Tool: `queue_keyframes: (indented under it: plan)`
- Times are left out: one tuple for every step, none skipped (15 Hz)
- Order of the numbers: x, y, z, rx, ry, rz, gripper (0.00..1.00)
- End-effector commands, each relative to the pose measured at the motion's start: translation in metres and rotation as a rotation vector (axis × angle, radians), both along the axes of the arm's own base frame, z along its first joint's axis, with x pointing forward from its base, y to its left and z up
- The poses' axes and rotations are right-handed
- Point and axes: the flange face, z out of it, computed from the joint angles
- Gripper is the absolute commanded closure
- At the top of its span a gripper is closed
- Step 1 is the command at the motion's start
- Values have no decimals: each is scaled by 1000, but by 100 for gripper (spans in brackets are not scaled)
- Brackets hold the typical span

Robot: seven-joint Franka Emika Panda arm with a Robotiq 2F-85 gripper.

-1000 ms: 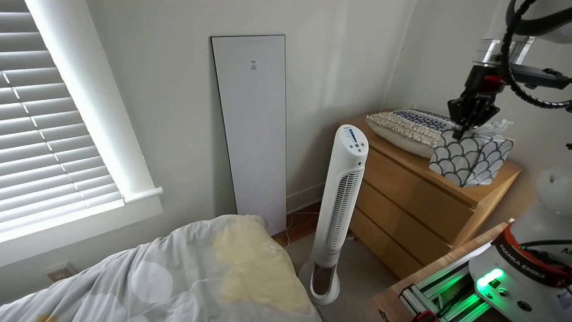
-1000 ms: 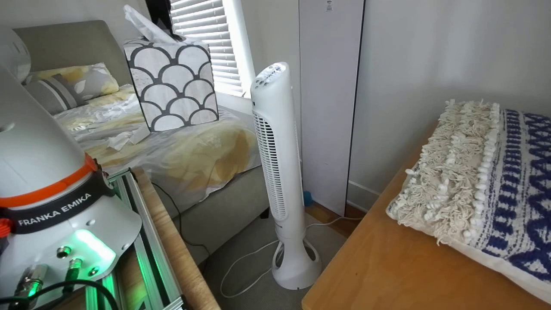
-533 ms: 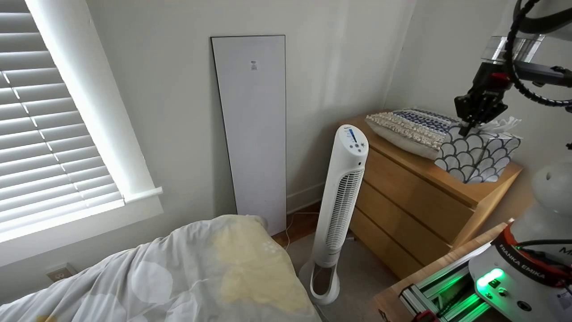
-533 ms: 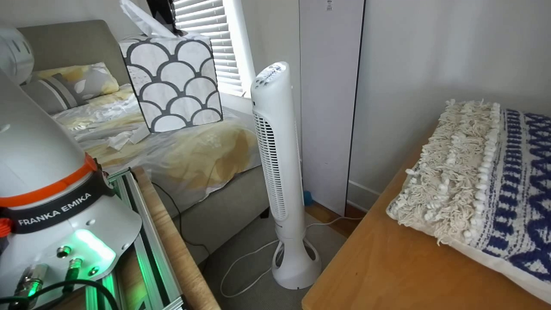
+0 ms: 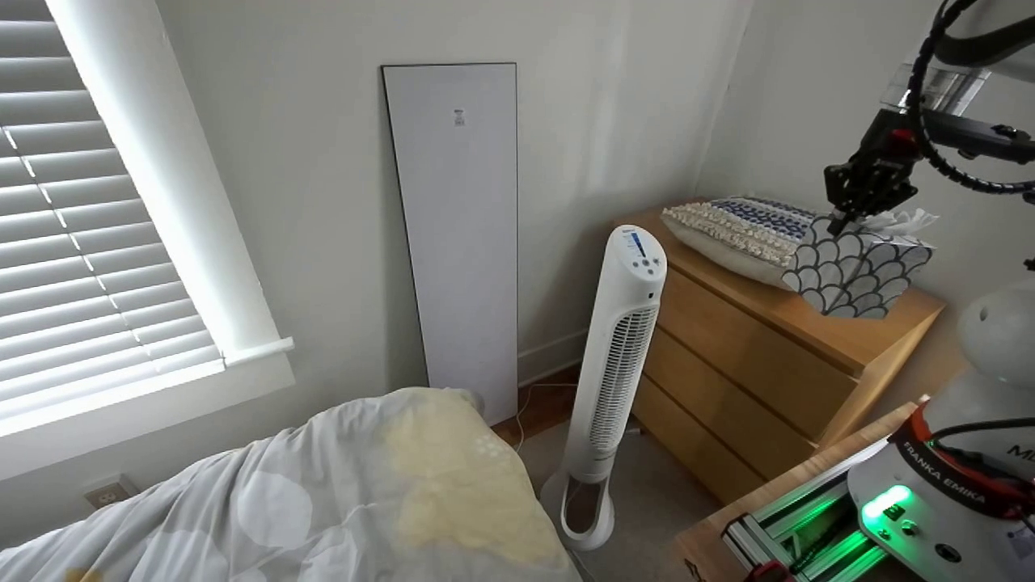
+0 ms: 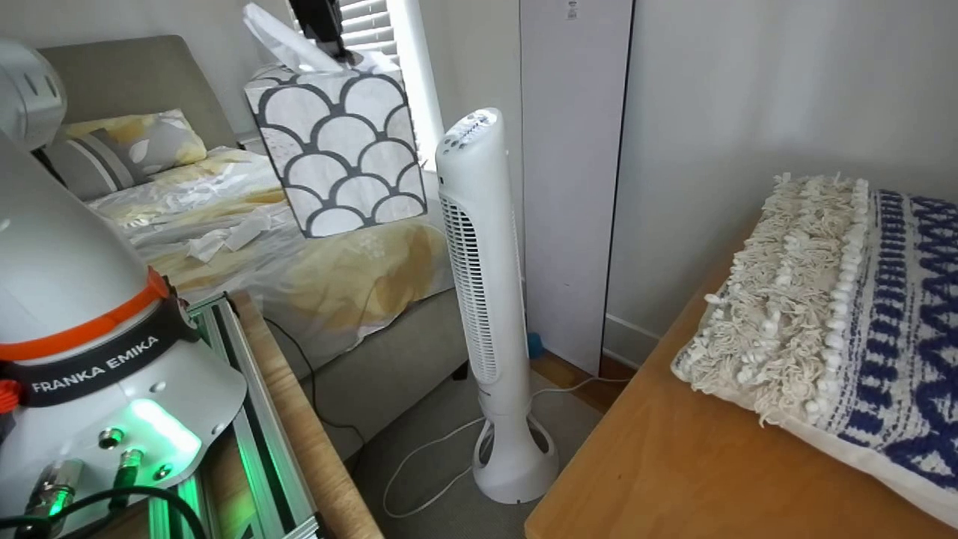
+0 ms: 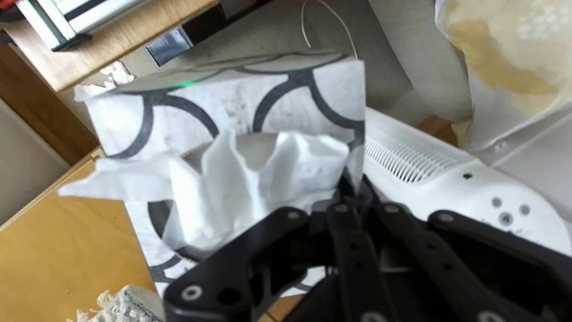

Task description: Put the napkin box on the cabinet on the right

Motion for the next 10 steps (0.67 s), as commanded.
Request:
queue_keyframes:
  plan:
    - [11,-69,-18,20,-73,-197,99]
    - [13,-87,-23,25,-94,-256,99]
    - [14,-107,-31,29,-106,-316,99]
    - [15,-125,-41,32,-108,-365,99]
    - [15,-140,-51,31,-101,-414,99]
    - [15,-152,-63,35,-90,-460,99]
    - [14,-164,-75,33,-77,-512,99]
    - [14,-175,-87,40,-65,-567,99]
    - [14,-185,-98,36,-59,-618,99]
    - [13,-196,-106,24,-62,-670,99]
